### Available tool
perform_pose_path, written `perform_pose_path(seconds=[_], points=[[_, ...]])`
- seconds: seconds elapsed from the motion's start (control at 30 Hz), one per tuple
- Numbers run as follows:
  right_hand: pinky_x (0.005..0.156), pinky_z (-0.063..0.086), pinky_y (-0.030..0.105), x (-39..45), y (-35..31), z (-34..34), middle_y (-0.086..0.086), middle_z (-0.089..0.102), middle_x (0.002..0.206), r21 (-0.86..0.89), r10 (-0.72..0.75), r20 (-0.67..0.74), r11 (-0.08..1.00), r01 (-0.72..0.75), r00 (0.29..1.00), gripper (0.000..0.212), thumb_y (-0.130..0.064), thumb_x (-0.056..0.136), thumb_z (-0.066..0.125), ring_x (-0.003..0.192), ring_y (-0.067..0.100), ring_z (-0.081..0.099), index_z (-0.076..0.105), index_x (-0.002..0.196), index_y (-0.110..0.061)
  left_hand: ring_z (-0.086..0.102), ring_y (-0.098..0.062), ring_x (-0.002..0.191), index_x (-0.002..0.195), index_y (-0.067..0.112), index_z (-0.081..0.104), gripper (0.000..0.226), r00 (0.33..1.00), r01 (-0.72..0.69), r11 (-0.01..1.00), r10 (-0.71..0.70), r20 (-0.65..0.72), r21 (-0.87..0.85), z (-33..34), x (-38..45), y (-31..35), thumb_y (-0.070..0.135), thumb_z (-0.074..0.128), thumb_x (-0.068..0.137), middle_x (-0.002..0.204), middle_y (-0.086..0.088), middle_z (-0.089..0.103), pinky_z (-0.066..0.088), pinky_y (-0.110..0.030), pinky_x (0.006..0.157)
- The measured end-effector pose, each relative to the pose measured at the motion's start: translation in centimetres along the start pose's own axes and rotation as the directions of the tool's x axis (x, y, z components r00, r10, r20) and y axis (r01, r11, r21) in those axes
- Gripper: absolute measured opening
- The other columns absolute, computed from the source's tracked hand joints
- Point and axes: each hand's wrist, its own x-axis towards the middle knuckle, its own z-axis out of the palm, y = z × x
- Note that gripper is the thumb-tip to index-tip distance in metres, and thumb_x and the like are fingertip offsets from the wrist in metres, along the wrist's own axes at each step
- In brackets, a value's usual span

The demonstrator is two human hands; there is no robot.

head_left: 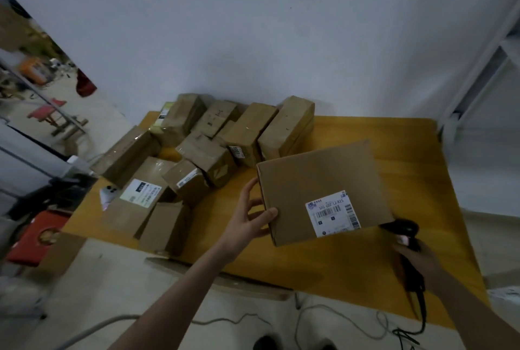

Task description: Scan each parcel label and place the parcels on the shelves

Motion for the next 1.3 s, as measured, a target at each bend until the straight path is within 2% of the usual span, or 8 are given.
perform_pose_path(seconds=[0.1, 0.17, 0.43, 0.6, 0.77, 1.03, 1.23, 1.3], points=[[0.063, 0.042, 0.047, -2.9, -0.2, -0.2, 0.017, 0.050, 0.068, -0.005, -0.135, -0.081, 0.991, 0.135, 0.988, 0.008, -0.006, 0.094, 0.056, 0.057, 0.028, 0.047, 0.054, 0.101, -0.003, 0.063, -0.006, 0.100, 0.127, 0.058, 0.024, 0.067, 0.999, -0.035, 0.999, 0.035, 0.000, 0.012, -0.3, 0.7, 0.0, 0.026, 0.066, 0.086, 0.125, 0.002, 0.050, 0.058, -0.027, 0.071], [0.058, 0.041, 0.043, -6.4, -0.9, -0.2, 0.017, 0.046, 0.059, -0.012, -0.198, -0.131, 0.980, 0.198, 0.971, 0.014, -0.001, 0.093, 0.053, 0.052, 0.026, 0.044, 0.047, 0.081, -0.005, 0.064, -0.004, 0.097, 0.131, 0.054, 0.022, 0.068, 0.998, -0.065, 0.998, 0.065, 0.004, 0.021, -0.4, 1.4, -0.1, 0.021, 0.064, 0.089, 0.124, 0.003, 0.050, 0.057, -0.024, 0.068], [0.044, 0.039, 0.030, -21.9, -4.0, 1.2, 0.014, 0.051, 0.057, 0.017, -0.454, -0.084, 0.890, 0.456, 0.887, 0.024, 0.001, 0.088, 0.059, 0.046, 0.022, 0.048, 0.052, 0.090, -0.022, 0.059, -0.010, 0.106, 0.138, 0.049, 0.020, 0.071, 0.995, -0.073, 0.996, 0.076, 0.057, -0.050, 0.2, 3.3, 0.1, 0.021, 0.063, 0.089, 0.122, 0.007, 0.050, 0.058, -0.029, 0.071], [0.042, 0.035, 0.021, -23.8, -4.5, 3.1, 0.003, 0.052, 0.056, -0.038, -0.489, -0.014, 0.872, 0.488, 0.872, 0.033, -0.002, 0.085, 0.062, 0.041, 0.008, 0.042, 0.053, 0.094, -0.032, 0.062, -0.007, 0.099, 0.136, 0.049, 0.022, 0.070, 0.984, -0.118, 0.993, 0.117, 0.135, 0.001, 0.7, 3.6, 0.3, 0.017, 0.063, 0.090, 0.122, 0.008, 0.048, 0.057, -0.023, 0.068], [0.047, 0.037, 0.028, -23.7, -4.0, 3.8, 0.010, 0.054, 0.064, -0.092, -0.478, -0.029, 0.876, 0.474, 0.878, 0.027, -0.002, 0.084, 0.061, 0.046, 0.013, 0.044, 0.052, 0.092, -0.026, 0.062, -0.009, 0.101, 0.137, 0.048, 0.022, 0.071, 0.975, -0.132, 0.991, 0.131, 0.181, -0.003, 0.9, 3.9, 0.2, 0.014, 0.063, 0.090, 0.124, 0.007, 0.047, 0.057, -0.025, 0.070], [0.043, 0.038, 0.021, -22.8, -3.8, 3.0, 0.005, 0.053, 0.061, -0.078, -0.488, 0.004, 0.870, 0.487, 0.873, 0.026, -0.001, 0.085, 0.060, 0.042, 0.008, 0.043, 0.052, 0.091, -0.025, 0.061, -0.009, 0.103, 0.136, 0.049, 0.021, 0.073, 0.975, -0.137, 0.991, 0.133, 0.177, 0.007, 1.4, 4.3, 0.2, 0.014, 0.064, 0.089, 0.125, 0.008, 0.048, 0.058, -0.026, 0.072], [0.044, 0.041, 0.029, -16.6, -2.1, 0.4, 0.012, 0.051, 0.057, 0.071, -0.368, -0.203, 0.919, 0.388, 0.908, 0.009, -0.003, 0.090, 0.057, 0.045, 0.022, 0.048, 0.051, 0.093, -0.010, 0.061, -0.014, 0.109, 0.131, 0.057, 0.025, 0.075, 0.982, -0.146, 0.989, 0.142, 0.127, 0.027, 1.3, 3.9, 0.2, 0.033, 0.075, 0.080, 0.127, 0.007, 0.048, 0.058, -0.030, 0.077], [0.043, 0.039, 0.029, -12.4, -1.2, -0.4, 0.013, 0.047, 0.055, 0.068, -0.309, -0.185, 0.943, 0.326, 0.933, 0.009, 0.000, 0.092, 0.054, 0.043, 0.022, 0.045, 0.048, 0.087, -0.004, 0.059, -0.015, 0.112, 0.133, 0.059, 0.026, 0.080, 0.983, -0.160, 0.984, 0.152, 0.102, 0.078, 1.0, 3.6, -0.1, 0.045, 0.077, 0.073, 0.129, 0.008, 0.047, 0.058, -0.034, 0.082]])
